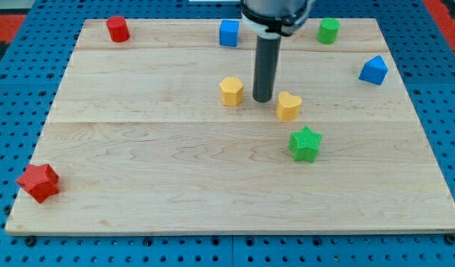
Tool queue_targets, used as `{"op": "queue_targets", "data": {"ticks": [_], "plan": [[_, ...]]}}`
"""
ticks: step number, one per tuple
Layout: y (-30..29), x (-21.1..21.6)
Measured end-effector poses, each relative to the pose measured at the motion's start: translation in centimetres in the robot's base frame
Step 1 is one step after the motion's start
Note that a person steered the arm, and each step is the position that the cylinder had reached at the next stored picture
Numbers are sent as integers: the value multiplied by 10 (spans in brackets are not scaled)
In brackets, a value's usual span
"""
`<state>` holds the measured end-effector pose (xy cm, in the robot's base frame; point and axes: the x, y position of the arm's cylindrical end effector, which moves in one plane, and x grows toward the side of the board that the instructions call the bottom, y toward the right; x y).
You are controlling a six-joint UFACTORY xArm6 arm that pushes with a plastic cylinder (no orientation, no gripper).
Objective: Push blue yellow hexagon slightly left
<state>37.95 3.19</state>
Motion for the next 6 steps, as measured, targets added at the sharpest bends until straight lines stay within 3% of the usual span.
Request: {"op": "queue_targets", "data": {"ticks": [2,3,5,6], "plan": [[-174,-12],[-129,-8],[-204,19],[-177,2]]}}
